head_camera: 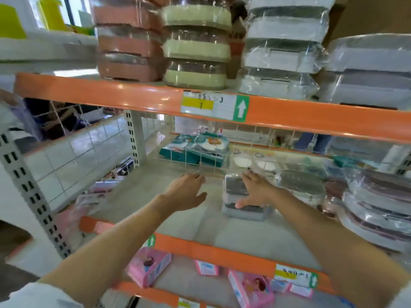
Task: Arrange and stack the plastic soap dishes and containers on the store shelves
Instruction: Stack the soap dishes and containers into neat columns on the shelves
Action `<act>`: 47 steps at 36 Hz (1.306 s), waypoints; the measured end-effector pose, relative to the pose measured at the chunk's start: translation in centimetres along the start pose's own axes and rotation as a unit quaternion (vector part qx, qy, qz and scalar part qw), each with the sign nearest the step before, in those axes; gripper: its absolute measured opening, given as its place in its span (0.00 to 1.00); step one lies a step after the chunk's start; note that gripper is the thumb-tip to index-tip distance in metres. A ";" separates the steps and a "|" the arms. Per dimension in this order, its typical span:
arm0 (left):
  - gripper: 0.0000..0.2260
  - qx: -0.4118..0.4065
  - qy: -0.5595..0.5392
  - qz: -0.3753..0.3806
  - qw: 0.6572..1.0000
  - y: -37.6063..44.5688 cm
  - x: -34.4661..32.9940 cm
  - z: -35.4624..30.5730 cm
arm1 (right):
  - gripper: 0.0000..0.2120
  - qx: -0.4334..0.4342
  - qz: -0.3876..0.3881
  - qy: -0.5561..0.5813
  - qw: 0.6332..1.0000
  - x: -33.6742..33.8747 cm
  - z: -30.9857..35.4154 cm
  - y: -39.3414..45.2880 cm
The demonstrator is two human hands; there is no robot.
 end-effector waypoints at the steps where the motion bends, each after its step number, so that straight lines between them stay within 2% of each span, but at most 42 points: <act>1: 0.18 0.001 -0.002 0.005 1.000 0.1 -0.2 0.4 | 0.55 -0.012 0.018 -0.002 1.000 -0.4 -0.4 0.6; 4: 0.18 0.002 -0.015 0.016 1.000 0.1 -0.5 1.5 | 0.58 -0.037 0.067 -0.005 0.997 -1.3 -1.1 2.0; 6: 0.18 0.003 -0.024 0.014 1.000 0.1 -0.5 2.2 | 0.57 -0.037 0.077 -0.006 0.996 -1.3 -1.1 2.4; 11: 0.17 0.008 -0.052 0.011 0.999 0.9 -0.2 3.5 | 0.54 -0.015 0.040 -0.020 0.999 -0.5 -0.3 2.4; 14: 0.14 0.009 -0.085 -0.006 0.996 2.1 -0.1 3.7 | 0.49 0.026 0.002 -0.016 1.000 -0.3 1.6 1.3; 18: 0.10 -0.006 -0.112 -0.013 0.994 4.0 -0.4 2.2 | 0.50 0.048 -0.003 0.003 0.999 -1.0 2.9 -1.6; 22: 0.11 -0.018 -0.137 0.026 0.990 6.1 -2.7 -0.1 | 0.54 0.041 0.000 0.002 0.999 -1.8 2.0 -5.6; 26: 0.19 -0.041 -0.124 0.097 0.987 8.1 -6.3 -3.9 | 0.54 -0.002 0.015 0.015 1.000 -2.5 -0.5 -9.1; 28: 0.26 -0.047 -0.102 0.144 0.983 8.8 -8.6 -5.5 | 0.52 -0.023 0.015 0.011 1.000 -2.6 -1.7 -10.6; 30: 0.35 -0.014 -0.108 0.185 0.977 9.4 -11.0 -5.9 | 0.52 -0.040 0.020 0.007 0.999 -2.7 -2.8 -12.0; 32: 0.44 -0.007 -0.064 0.220 0.973 9.7 -13.1 -6.1 | 0.51 -0.052 0.019 0.005 0.998 -2.9 -3.7 -13.1; 34: 0.49 -0.007 -0.016 0.235 0.972 9.7 -14.3 -6.0 | 0.50 -0.055 0.008 0.003 0.998 -3.0 -4.3 -14.0; 38: 0.47 -0.014 0.027 0.210 0.977 9.5 -14.3 -6.5 | 0.53 -0.050 0.001 -0.006 0.999 -3.3 -5.1 -15.4; 47: 0.43 0.033 -0.020 0.155 0.987 5.7 -10.6 -8.0 | 0.54 -0.031 -0.008 -0.007 0.999 -2.5 -6.0 -18.7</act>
Point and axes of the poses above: each hand's wrist, its own y-axis towards the middle knuckle, its own x-axis out of the back of the hand, z = x × y, the point moved 8 cm from there along y, towards the middle knuckle, and after that the axes turned 8 degrees about -y, right-handed, at the moved point
